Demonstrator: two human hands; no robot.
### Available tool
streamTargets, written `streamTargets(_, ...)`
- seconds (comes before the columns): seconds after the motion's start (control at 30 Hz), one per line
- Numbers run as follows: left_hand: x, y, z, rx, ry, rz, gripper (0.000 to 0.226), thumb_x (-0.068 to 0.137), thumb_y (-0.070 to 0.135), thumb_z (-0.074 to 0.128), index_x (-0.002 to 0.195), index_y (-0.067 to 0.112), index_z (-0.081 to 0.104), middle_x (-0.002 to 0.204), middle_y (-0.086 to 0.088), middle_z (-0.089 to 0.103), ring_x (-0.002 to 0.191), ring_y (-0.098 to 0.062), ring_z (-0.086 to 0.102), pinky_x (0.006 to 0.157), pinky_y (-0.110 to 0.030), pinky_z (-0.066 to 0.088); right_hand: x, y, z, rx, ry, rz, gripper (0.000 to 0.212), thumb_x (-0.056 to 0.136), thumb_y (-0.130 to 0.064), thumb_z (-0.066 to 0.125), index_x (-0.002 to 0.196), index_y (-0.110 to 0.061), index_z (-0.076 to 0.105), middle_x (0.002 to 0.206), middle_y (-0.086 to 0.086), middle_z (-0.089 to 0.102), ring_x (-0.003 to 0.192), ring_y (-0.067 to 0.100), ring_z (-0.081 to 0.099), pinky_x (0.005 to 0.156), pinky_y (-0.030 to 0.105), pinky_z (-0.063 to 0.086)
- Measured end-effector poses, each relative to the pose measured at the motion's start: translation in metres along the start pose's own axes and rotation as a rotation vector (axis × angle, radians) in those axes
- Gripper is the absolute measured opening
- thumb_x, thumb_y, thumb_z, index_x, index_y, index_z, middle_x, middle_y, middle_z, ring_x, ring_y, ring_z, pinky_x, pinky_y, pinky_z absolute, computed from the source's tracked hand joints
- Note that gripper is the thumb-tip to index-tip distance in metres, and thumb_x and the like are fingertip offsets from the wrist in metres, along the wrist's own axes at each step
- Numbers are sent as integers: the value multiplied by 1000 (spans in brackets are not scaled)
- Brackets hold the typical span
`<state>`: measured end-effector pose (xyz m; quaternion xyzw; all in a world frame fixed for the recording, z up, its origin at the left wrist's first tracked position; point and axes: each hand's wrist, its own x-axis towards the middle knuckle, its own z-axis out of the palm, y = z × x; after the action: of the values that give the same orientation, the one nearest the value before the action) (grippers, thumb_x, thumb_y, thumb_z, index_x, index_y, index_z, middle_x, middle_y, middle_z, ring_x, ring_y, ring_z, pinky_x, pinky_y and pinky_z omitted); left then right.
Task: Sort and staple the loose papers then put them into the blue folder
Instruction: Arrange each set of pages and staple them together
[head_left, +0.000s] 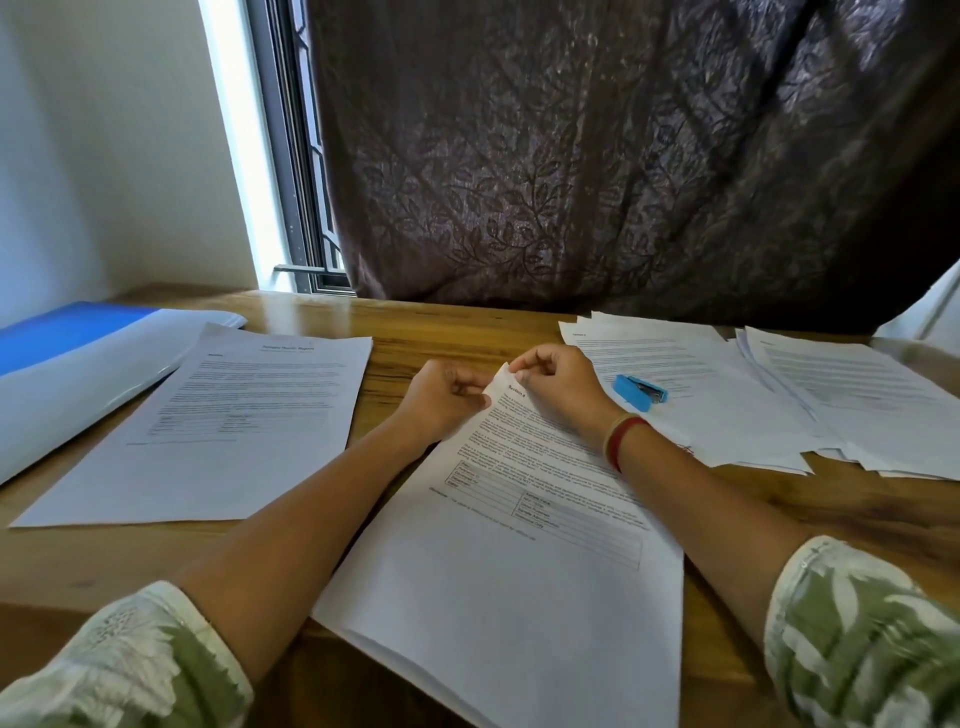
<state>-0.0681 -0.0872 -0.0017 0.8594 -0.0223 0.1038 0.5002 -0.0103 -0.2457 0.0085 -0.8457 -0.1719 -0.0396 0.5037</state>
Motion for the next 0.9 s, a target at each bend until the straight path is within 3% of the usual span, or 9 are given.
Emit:
streamTargets(0.1,2,-1,0,-16,5,-14,20,88,5,67,99,21,75,96,4,75,83,-6,71,80,-29,57,4,-1,-3,64,-4,18,11,89,-12,67,88,-23,69,84,-10,68,69,0,65,74,22,55)
streamTargets(0.4,2,0,-1,-58,-63,-44,25,88,1,66,108,15,72,100,-1,75,89,-13,72,79,-30,59,10,7,-4,73,-65,54,14,85,-8,71,81,-21,71,90,-2,69,83,9,67,79,25,56)
streamTargets(0.5,1,0,-4,-63,-109,-42,27,88,1,66,112,12,72,102,-2,75,87,-12,73,71,-25,59,9,8,-5,105,-46,54,15,82,-6,73,79,-20,72,89,0,71,82,12,69,81,30,58)
streamTargets(0.67,0,2,-5,-45,-123,-57,22,90,6,65,109,15,73,98,2,75,78,-4,73,59,-15,54,9,3,-3,97,0,40,20,81,-3,74,74,-22,71,86,-4,70,77,7,67,72,20,54)
streamTargets(0.8,2,-1,-2,-60,21,-29,18,92,12,64,93,27,75,89,10,75,76,-1,71,76,-23,58,10,2,0,152,3,42,20,79,-4,76,73,-22,73,83,-3,73,75,10,71,82,32,59)
streamTargets(0.9,5,-4,-1,-17,76,17,18,90,12,66,95,26,76,87,13,74,85,-3,70,87,-28,56,8,0,0,137,-19,23,19,81,-6,75,74,-23,72,80,-5,72,72,8,70,81,31,59)
